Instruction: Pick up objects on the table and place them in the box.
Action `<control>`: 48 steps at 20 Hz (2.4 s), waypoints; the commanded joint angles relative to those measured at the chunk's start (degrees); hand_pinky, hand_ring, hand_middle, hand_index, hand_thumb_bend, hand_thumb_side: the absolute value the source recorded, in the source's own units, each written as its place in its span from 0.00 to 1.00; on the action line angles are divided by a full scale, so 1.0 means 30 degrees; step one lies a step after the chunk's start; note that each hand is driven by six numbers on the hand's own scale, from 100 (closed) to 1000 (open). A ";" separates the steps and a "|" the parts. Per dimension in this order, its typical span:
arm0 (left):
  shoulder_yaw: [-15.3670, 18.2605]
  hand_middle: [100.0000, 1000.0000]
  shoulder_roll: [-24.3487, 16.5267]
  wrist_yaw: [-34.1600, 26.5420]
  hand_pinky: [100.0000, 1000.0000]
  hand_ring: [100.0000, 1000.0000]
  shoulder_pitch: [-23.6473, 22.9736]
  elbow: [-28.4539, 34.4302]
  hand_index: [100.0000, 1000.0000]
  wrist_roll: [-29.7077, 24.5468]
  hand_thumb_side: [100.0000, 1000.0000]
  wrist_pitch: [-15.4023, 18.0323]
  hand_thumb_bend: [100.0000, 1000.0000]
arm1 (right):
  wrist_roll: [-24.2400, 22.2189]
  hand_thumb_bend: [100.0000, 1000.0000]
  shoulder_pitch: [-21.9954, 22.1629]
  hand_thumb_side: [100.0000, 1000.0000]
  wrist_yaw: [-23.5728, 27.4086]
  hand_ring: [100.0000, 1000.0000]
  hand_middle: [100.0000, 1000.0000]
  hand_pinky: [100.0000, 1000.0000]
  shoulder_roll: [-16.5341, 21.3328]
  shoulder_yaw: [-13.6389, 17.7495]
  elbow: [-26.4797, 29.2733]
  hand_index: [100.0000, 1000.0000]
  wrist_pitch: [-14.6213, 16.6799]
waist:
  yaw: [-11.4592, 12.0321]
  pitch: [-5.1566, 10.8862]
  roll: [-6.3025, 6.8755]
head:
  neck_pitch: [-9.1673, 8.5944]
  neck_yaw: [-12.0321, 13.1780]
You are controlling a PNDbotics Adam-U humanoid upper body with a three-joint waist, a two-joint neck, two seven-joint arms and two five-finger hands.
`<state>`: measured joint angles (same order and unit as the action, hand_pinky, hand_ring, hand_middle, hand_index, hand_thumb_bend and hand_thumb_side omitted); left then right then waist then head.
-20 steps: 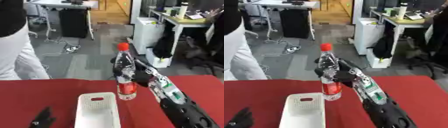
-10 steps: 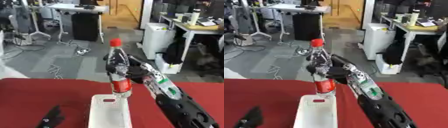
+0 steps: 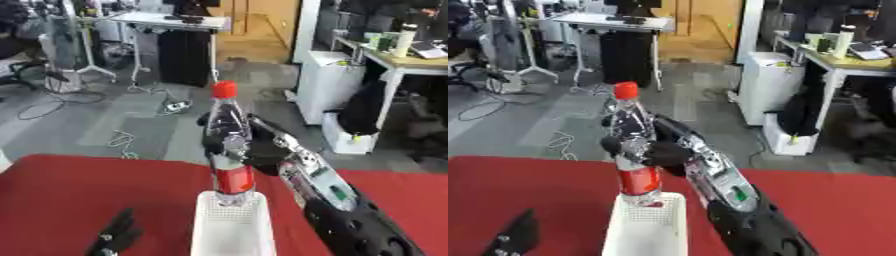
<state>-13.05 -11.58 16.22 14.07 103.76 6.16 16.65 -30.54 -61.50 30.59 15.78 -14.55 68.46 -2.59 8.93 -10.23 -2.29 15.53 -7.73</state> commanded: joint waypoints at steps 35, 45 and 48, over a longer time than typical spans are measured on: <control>0.0243 1.00 0.0083 0.0404 0.87 1.00 0.0259 0.0165 0.87 0.0267 0.54 0.0045 0.00 | -0.1364 0.43 0.2442 0.56 -0.1189 0.98 1.00 1.00 0.1005 -0.0184 0.3123 1.00 0.6167 | -0.0174 -0.0649 0.0669 | 0.0697 0.0539; 0.0158 1.00 -0.0010 0.0311 0.87 1.00 0.0405 0.0166 0.87 0.0203 0.54 0.0070 0.00 | -0.0862 0.38 0.2196 0.59 -0.1434 0.95 1.00 0.97 0.1061 0.0041 0.2548 1.00 0.6124 | -0.0462 -0.0588 0.0767 | 0.0395 0.0704; 0.0084 1.00 -0.0045 0.0270 0.87 1.00 0.0479 0.0152 0.87 0.0141 0.54 0.0100 0.00 | -0.0734 0.37 0.2147 0.59 -0.1420 0.95 1.00 0.96 0.1053 0.0024 0.2512 1.00 0.6088 | -0.0521 -0.0581 0.0816 | 0.0282 0.0812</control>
<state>-12.71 -11.49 16.86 14.76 103.45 6.73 16.87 -33.11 -53.79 26.46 17.71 -15.02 75.45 15.64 7.45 -12.98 -0.03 17.09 -5.96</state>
